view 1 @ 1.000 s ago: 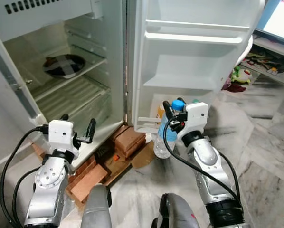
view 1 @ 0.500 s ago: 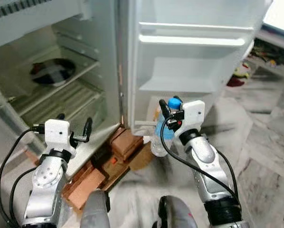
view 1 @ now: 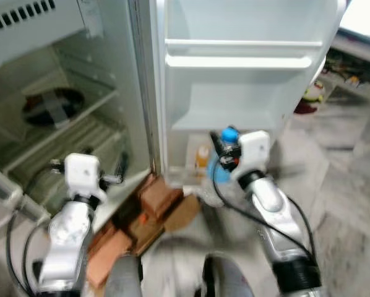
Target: Restocking fridge
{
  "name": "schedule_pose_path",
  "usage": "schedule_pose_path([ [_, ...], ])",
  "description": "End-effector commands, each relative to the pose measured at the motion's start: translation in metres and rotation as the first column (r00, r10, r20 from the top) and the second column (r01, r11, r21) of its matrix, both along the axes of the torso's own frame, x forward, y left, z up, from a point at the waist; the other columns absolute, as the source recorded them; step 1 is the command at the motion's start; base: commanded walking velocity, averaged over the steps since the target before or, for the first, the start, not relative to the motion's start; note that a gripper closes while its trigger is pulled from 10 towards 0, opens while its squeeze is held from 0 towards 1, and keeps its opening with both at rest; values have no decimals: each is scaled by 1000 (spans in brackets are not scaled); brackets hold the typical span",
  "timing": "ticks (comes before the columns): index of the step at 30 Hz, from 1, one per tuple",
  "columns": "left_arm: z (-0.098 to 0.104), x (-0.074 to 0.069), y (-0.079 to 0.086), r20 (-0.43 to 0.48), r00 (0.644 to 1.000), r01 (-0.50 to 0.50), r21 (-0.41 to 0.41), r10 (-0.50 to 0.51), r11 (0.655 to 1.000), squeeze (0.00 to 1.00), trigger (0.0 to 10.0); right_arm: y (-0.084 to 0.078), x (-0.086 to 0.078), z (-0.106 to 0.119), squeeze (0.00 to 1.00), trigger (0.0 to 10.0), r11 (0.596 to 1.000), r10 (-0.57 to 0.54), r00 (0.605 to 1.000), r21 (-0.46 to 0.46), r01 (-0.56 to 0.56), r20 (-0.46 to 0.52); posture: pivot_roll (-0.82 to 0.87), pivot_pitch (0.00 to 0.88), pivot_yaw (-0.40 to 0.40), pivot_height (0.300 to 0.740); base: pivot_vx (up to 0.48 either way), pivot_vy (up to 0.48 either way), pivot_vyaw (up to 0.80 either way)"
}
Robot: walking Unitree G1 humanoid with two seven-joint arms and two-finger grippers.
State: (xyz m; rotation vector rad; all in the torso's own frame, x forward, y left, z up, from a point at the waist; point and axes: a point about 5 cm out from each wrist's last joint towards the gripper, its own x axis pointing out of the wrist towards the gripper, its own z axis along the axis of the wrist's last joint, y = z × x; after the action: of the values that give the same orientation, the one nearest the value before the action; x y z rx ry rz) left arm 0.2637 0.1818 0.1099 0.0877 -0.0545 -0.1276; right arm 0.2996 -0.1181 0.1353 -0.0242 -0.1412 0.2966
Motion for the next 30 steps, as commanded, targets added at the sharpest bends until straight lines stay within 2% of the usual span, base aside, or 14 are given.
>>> schedule_pose_path([
  [1, 2, -1, 9, 2, 1000, -21, 11, 21, 1000, 0, 10000, 9, 1, 8, 0, 10000, 999, 30, 999, 10, -30, 36, 76, 96, -61, 647, 326, 0, 0],
  [13, 1, 2, 10, -14, 999, -39, 18, 39, 999, 0, 10000, 10, 1, 8, 0, 10000, 999, 38, 999, 12, -38, 33, 80, 89, -58, 647, 333, 0, 0],
  [23, -1, 3, 12, -22, 999, -48, 24, 49, 999, 0, 10000, 13, 1, 8, 0, 10000, 999, 54, 998, -6, -53, 39, 80, 86, -57, 647, 0, 0, 0],
  [30, -1, 5, 12, -21, 999, -50, 27, 50, 998, 0, 10000, 14, 1, 9, 0, 10000, 999, 53, 998, 0, -53, 46, 82, 83, -56, 647, 0, 0, 732],
])
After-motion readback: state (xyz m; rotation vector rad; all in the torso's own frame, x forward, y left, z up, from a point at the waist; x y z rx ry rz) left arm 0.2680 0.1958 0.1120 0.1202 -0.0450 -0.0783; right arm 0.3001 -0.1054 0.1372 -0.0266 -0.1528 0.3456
